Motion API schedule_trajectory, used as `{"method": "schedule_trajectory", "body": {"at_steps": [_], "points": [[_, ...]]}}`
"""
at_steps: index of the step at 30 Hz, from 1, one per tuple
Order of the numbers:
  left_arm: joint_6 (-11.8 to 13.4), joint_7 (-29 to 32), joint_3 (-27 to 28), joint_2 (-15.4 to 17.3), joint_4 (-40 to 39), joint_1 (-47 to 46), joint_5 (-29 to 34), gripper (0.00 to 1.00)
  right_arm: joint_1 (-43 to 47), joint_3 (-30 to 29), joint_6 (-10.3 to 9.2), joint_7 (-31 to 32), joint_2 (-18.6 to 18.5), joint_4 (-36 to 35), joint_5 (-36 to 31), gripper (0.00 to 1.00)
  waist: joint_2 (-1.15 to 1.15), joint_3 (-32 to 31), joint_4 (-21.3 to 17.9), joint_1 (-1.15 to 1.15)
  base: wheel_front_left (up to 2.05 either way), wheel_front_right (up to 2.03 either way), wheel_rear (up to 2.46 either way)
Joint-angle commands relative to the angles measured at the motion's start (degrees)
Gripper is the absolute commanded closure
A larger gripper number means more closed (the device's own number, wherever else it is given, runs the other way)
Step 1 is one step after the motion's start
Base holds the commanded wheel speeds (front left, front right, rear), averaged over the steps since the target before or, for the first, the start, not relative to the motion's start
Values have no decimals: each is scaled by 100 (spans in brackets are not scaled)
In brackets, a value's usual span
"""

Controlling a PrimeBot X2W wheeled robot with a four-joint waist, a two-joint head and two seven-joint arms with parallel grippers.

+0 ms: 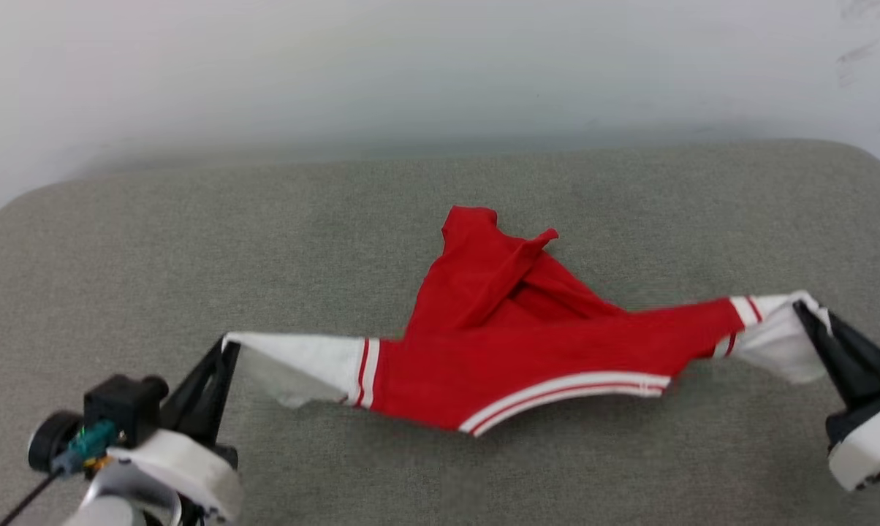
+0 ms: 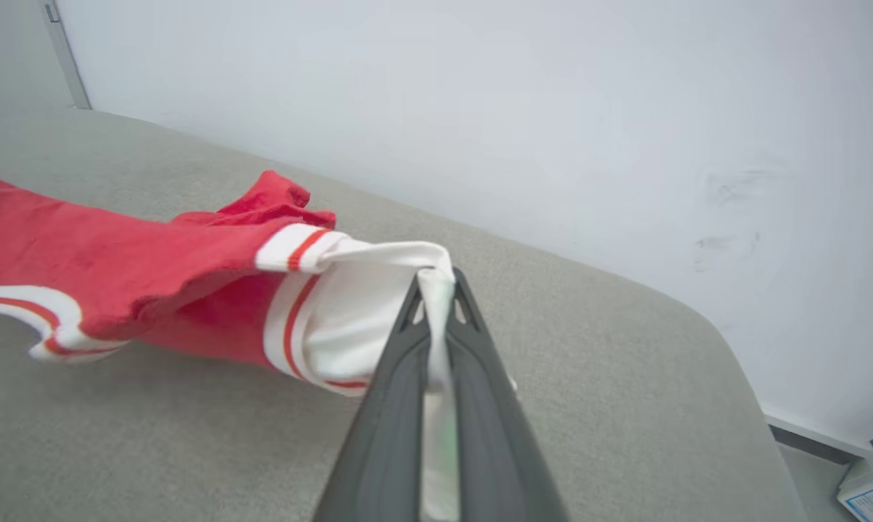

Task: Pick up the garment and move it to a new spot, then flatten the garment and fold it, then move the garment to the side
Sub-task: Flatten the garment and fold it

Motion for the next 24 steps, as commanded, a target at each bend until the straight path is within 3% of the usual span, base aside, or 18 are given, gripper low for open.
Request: {"method": "schedule_trajectory", "body": {"at_steps": [1, 11, 16, 24], "points": [[-26, 49, 37, 33, -50, -251, 68, 100, -193, -78, -8, 47, 6, -118, -34, 100, 0, 104, 3, 0, 0, 0, 0], [-257, 560, 347, 69, -220, -2762, 525, 100, -2289, -318, -7, 552, -85, -646, -296, 100, 0, 1001, 0, 0, 0, 0, 0], [-430, 792, 428, -132, 41, -4306, 750, 100, -3829, -107, -7, 803, -56, -325, -461, 100, 0, 1635, 29, 0, 0, 0, 0], [-943, 1092, 359, -401, 1080, -6839, 1169, 100, -6501, 417, -6, 1048, 168, 834, -674, 100, 0, 2699, 28, 0, 0, 0, 0]]}}
